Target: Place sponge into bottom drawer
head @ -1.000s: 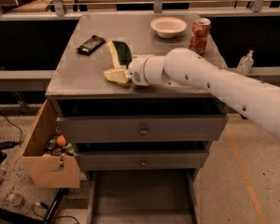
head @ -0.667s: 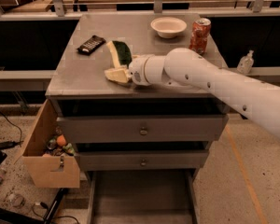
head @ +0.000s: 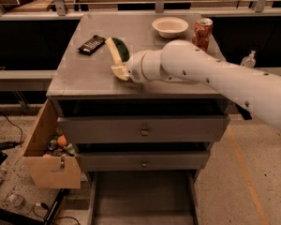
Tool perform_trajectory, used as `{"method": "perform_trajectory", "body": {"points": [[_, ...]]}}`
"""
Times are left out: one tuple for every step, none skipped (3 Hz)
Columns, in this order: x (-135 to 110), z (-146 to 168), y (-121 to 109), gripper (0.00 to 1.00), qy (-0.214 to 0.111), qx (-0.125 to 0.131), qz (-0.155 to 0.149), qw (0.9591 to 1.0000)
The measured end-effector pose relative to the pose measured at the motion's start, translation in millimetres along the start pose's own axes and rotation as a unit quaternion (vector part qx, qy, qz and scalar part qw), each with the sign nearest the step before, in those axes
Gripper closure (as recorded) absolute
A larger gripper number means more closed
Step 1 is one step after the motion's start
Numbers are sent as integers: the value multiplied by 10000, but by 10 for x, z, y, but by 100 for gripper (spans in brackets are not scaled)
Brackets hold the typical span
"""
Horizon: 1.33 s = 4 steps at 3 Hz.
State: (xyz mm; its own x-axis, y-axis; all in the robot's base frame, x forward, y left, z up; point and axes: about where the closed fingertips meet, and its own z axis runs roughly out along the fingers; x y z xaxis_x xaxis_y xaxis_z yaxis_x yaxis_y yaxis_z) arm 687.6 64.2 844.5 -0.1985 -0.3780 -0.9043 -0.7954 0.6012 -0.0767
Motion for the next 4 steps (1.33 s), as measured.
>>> {"method": "perform_trajectory", "body": {"points": [[-89,-755,-158,100,468,604,-357,9964],[-64,-1512,-204,100,831,1022,-575,9896],[228,-2065,-230,100,1314,1200,-572,9824],[716,-2546,-105,100,1779,1139,-419,9765]]}}
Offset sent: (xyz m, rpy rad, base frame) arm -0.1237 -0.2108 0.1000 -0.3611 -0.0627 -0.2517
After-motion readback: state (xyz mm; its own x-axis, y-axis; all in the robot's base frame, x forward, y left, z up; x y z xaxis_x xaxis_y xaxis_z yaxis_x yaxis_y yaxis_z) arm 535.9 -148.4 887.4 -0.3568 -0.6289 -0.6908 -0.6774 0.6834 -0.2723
